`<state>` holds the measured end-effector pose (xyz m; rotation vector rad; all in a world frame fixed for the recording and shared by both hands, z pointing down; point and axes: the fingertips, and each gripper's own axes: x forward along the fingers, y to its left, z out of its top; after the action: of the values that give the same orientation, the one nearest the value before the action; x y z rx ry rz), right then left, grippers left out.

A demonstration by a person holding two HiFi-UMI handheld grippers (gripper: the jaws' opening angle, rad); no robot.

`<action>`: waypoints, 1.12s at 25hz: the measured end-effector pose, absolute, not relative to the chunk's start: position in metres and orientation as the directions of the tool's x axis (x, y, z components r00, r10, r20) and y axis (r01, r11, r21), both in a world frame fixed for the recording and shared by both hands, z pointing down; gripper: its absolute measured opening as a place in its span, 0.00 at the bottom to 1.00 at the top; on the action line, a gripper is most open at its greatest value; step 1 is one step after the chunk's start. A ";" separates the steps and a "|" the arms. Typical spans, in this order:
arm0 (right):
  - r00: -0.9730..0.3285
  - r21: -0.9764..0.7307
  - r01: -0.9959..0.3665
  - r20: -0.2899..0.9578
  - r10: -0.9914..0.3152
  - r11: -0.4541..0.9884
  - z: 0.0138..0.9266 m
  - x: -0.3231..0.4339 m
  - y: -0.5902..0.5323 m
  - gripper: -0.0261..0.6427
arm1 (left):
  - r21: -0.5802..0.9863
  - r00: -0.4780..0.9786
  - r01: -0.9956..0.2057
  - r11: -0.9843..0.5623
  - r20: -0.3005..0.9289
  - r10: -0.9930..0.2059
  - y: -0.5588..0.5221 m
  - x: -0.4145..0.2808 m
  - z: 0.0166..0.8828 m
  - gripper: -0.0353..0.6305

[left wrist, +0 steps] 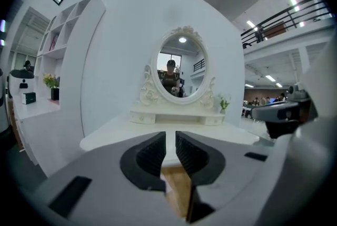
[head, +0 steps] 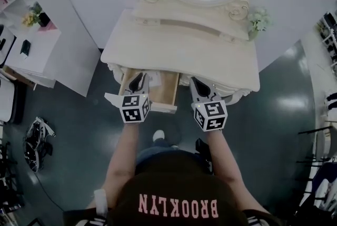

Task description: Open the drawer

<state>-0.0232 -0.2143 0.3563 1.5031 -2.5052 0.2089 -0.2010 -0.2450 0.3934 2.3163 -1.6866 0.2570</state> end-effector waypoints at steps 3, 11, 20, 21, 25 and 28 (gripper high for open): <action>-0.462 0.027 -0.879 0.200 -0.864 0.476 0.329 -0.027 -0.220 0.03 | 0.097 0.324 -0.946 -0.310 0.226 -0.919 -0.254 -0.196 0.361 0.11; -0.447 0.108 -0.886 0.060 -0.892 0.451 0.264 -0.022 -0.223 0.03 | 0.041 0.399 -0.917 -0.397 0.103 -0.911 -0.266 -0.177 0.291 0.08; -0.415 0.126 -0.905 -0.044 -0.909 0.407 0.219 -0.008 -0.220 0.03 | -0.019 0.468 -0.883 -0.468 0.011 -0.884 -0.267 -0.157 0.234 0.08; -0.411 0.132 -0.906 -0.056 -0.910 0.402 0.215 -0.007 -0.220 0.03 | -0.024 0.472 -0.881 -0.472 0.000 -0.882 -0.266 -0.156 0.229 0.08; -0.397 0.151 -0.912 -0.085 -0.914 0.382 0.207 -0.003 -0.218 0.03 | -0.033 0.484 -0.875 -0.483 -0.026 -0.875 -0.261 -0.151 0.221 0.08; -0.400 0.163 -0.909 -0.076 -0.913 0.384 0.207 -0.004 -0.219 0.03 | -0.038 0.491 -0.871 -0.490 -0.031 -0.870 -0.261 -0.149 0.220 0.08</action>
<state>-0.0044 -0.2192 0.2069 1.7059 -2.5918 -0.2787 -0.1494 -0.2610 0.2200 2.7545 -1.6091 -0.0126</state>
